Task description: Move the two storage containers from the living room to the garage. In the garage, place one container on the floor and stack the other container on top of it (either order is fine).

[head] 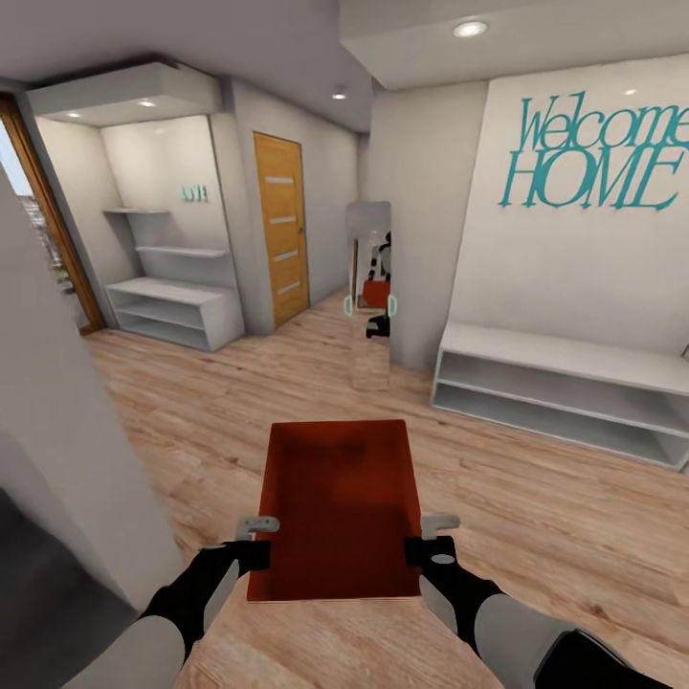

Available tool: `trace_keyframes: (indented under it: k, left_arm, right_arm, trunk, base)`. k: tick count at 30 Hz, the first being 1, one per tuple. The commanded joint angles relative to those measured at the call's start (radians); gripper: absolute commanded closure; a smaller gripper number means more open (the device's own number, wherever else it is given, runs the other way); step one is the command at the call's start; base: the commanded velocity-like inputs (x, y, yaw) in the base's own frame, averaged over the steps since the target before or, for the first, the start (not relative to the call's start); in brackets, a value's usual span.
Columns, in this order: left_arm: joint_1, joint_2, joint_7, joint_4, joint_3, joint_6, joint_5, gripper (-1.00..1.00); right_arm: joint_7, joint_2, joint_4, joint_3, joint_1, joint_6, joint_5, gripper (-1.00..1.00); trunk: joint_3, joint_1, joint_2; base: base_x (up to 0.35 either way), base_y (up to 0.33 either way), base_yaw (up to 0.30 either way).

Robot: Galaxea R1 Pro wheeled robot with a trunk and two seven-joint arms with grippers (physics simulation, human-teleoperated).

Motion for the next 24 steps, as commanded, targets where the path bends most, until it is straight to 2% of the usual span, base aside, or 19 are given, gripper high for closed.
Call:
trace_keyframes:
  k: [1, 24]
  left_arm:
    - [0.000, 0.001, 0.004, -0.002, 0.005, 0.006, 0.005, 1.00]
    - [0.000, 0.001, 0.004, -0.002, 0.005, 0.006, 0.005, 1.00]
  right_arm:
    - [-0.034, -0.006, 0.000, -0.037, -0.001, -0.007, 0.000, 1.00]
    - [-0.034, -0.006, 0.000, -0.037, -0.001, -0.007, 0.000, 1.00]
  trunk:
    - [-0.001, 0.001, -0.001]
    - [-0.001, 0.001, -0.001]
  base:
    - [0.321, 0.000, 0.001]
    - [0.321, 0.000, 0.000]
